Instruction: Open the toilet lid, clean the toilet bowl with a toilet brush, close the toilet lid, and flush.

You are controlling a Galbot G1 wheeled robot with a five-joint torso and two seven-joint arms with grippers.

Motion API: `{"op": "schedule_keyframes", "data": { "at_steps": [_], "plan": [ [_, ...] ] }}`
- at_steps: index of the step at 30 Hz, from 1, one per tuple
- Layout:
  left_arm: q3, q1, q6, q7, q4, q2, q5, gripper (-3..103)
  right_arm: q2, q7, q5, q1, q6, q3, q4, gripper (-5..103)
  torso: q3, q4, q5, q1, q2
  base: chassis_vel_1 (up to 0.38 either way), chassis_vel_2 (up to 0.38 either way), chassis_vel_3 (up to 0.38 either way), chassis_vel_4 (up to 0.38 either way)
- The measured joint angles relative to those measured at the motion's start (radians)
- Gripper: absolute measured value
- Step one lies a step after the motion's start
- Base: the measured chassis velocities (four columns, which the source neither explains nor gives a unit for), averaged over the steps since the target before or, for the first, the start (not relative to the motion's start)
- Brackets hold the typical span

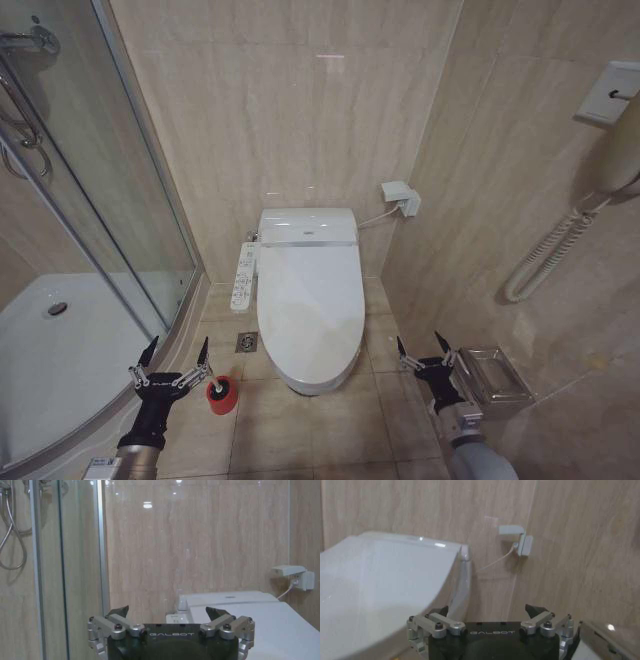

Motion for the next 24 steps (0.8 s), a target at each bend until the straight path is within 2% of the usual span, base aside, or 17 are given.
{"op": "schedule_keyframes", "data": {
  "at_steps": [9,17,18,24],
  "plan": [
    [0.000,0.000,0.000,0.000,0.000,0.000,0.000,100,-0.043,0.017,-0.010,0.029,0.009,-0.075,-0.110,100,0.000,0.0001,0.0002,0.000,0.000,0.000,0.000,0.000,0.000],
    [0.000,0.000,0.000,0.000,0.000,0.000,0.000,100,-0.070,-0.047,-0.012,0.034,0.015,-0.135,-0.172,102,0.000,0.0000,0.0000,0.000,0.000,0.000,0.000,0.000,0.000],
    [0.000,0.000,0.000,0.000,0.000,0.000,0.000,100,-0.072,-0.053,-0.016,0.036,0.021,-0.148,-0.183,99,0.000,0.0000,0.0001,0.000,0.000,0.000,0.000,0.000,0.000],
    [0.000,0.000,0.000,0.000,0.000,0.000,0.000,100,-0.067,-0.071,-0.029,0.045,0.043,-0.195,-0.223,99,0.000,0.0001,0.0001,0.000,0.000,0.000,0.000,0.000,0.000]
  ]
}}
